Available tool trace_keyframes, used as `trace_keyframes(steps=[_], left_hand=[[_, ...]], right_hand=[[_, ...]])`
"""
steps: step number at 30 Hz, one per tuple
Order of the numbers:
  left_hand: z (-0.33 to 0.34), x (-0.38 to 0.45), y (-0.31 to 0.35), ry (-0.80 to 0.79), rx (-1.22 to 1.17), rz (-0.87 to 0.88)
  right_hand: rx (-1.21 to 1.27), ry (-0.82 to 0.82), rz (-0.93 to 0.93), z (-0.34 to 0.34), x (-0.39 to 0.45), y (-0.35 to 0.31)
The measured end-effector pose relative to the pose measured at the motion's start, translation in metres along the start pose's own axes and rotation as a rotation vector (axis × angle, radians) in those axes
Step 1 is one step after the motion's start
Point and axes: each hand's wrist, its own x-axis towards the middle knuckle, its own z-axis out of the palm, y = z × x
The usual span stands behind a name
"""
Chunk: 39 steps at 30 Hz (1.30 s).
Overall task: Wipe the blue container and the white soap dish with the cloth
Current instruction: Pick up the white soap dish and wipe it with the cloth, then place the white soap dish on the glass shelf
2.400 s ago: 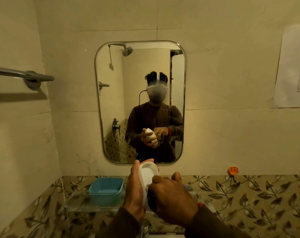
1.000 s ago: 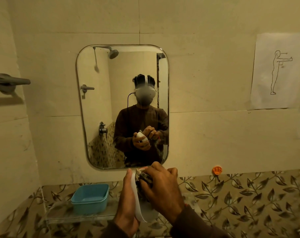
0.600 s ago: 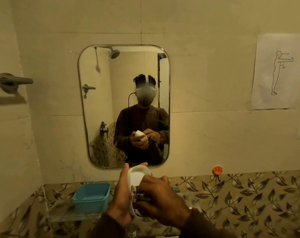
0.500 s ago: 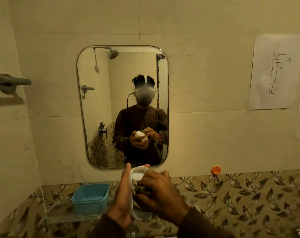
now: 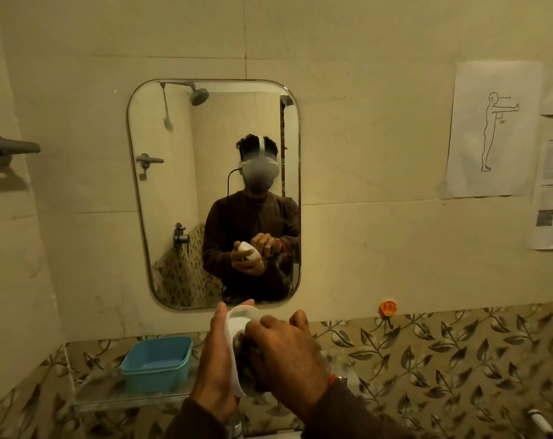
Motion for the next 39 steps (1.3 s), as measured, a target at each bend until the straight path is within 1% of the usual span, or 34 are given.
trace_keyframes(steps=[2, 5, 7, 10, 11, 14, 15, 17, 19, 22, 25, 27, 30, 33, 35, 37, 39], left_hand=[[-0.003, 0.002, 0.001, 0.035, -0.016, 0.006], [-0.005, 0.000, -0.004, 0.036, -0.037, 0.002], [-0.006, -0.001, -0.007, 0.020, -0.055, 0.008], [-0.007, -0.001, -0.012, -0.003, -0.139, -0.025], [-0.006, 0.000, -0.013, -0.013, -0.183, -0.039], [-0.011, 0.000, -0.013, 0.013, -0.283, -0.087], [-0.016, 0.000, -0.014, 0.031, -0.290, -0.098], [-0.026, -0.003, -0.018, 0.091, -0.275, -0.099], [-0.035, -0.006, -0.022, 0.161, -0.281, -0.069], [-0.043, -0.006, -0.026, 0.274, -0.277, -0.035], [-0.048, 0.000, -0.030, 0.407, -0.290, -0.074], [-0.050, 0.004, -0.032, 0.444, -0.331, -0.080], [-0.046, 0.012, -0.037, 0.431, -0.401, -0.056], [-0.040, 0.021, -0.047, 0.446, -0.441, -0.058], [-0.036, 0.028, -0.054, 0.471, -0.460, -0.043], [-0.032, 0.036, -0.060, 0.499, -0.471, -0.011], [-0.030, 0.042, -0.064, 0.523, -0.473, 0.018]], right_hand=[[0.015, -0.096, 0.010, 0.004, -0.005, -0.002], [0.147, -0.245, 0.119, 0.004, -0.005, 0.000], [0.281, -0.340, 0.156, 0.002, -0.004, -0.001], [0.559, -0.415, 0.230, -0.006, 0.000, 0.003], [0.714, -0.412, 0.274, -0.011, 0.000, 0.008], [1.403, -0.363, 0.404, -0.015, -0.008, 0.023], [1.596, -0.339, 0.425, -0.014, -0.013, 0.027], [1.796, -0.265, 0.445, -0.008, -0.021, 0.034], [1.891, -0.201, 0.503, -0.001, -0.028, 0.043], [1.930, -0.182, 0.636, 0.015, -0.043, 0.054], [1.835, -0.216, 0.797, 0.037, -0.063, 0.058], [1.761, -0.214, 0.897, 0.054, -0.076, 0.058], [1.750, -0.204, 0.980, 0.073, -0.088, 0.054], [1.685, -0.245, 0.936, 0.081, -0.086, 0.047], [1.540, -0.266, 0.862, 0.085, -0.080, 0.044], [1.393, -0.290, 0.833, 0.091, -0.074, 0.043], [1.349, -0.291, 0.823, 0.097, -0.068, 0.044]])
